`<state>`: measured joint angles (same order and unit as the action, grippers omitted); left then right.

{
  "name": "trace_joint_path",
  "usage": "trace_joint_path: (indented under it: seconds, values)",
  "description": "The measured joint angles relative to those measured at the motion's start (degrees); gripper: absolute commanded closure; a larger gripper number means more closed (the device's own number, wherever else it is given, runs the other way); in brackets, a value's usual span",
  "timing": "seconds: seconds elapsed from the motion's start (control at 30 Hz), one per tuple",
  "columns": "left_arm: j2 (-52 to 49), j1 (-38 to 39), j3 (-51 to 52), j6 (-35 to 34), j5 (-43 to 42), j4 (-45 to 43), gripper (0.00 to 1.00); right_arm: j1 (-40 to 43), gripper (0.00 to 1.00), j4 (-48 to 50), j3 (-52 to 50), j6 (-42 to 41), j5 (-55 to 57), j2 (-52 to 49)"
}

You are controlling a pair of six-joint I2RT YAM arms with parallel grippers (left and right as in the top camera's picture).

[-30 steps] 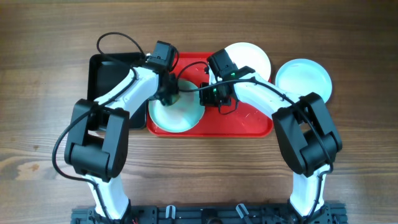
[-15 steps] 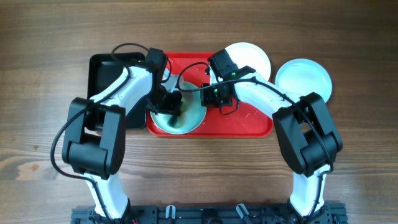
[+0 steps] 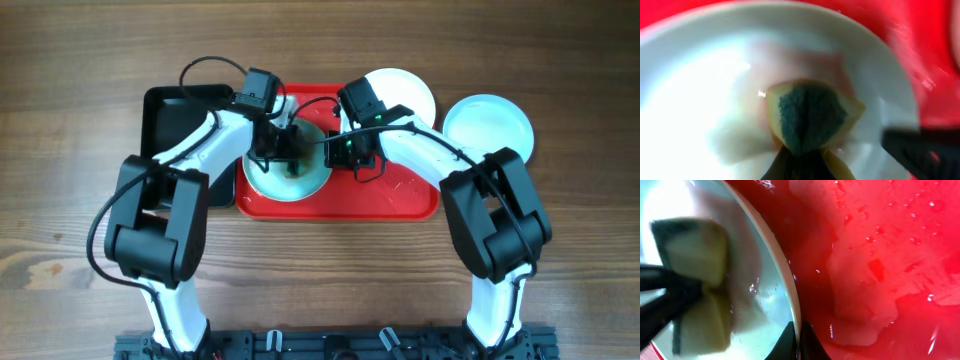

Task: Clean dirty plates on tray and stack at the side
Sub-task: 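Scrub the light-blue plate with the sponge while right gripper holds rim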

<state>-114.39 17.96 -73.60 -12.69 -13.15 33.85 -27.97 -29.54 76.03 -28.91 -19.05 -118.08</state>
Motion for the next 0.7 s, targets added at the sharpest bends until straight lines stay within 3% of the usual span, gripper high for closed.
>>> trace_joint_path:
  seconds: [0.17, 0.3, 0.43, 0.57, 0.7]
  values:
    - [0.98, 1.99, -1.14, -10.86, 16.92, 6.34, 0.96, -0.46, 0.96, 0.00, 0.00, 0.00, -0.31, 0.00]
    - [1.03, 3.96, -1.31, -15.02, 26.73, 12.11, 0.96, -0.68, 0.96, -0.04, 0.00, 0.04, -0.55, 0.00]
    - [1.03, 5.99, -1.29, -13.22, 26.88, 15.13, 0.96, -0.63, 0.96, -0.57, 0.00, 0.31, -0.66, 0.00]
    - [1.16, 5.95, -1.31, -7.06, 20.63, 15.61, 0.96, 0.70, 0.96, -1.14, -0.02, 1.36, -1.92, 0.00]
    - [1.25, 4.55, -1.31, -5.95, 17.66, 14.91, 0.96, 2.45, 0.96, 1.73, -1.75, 2.34, -5.66, 0.00]
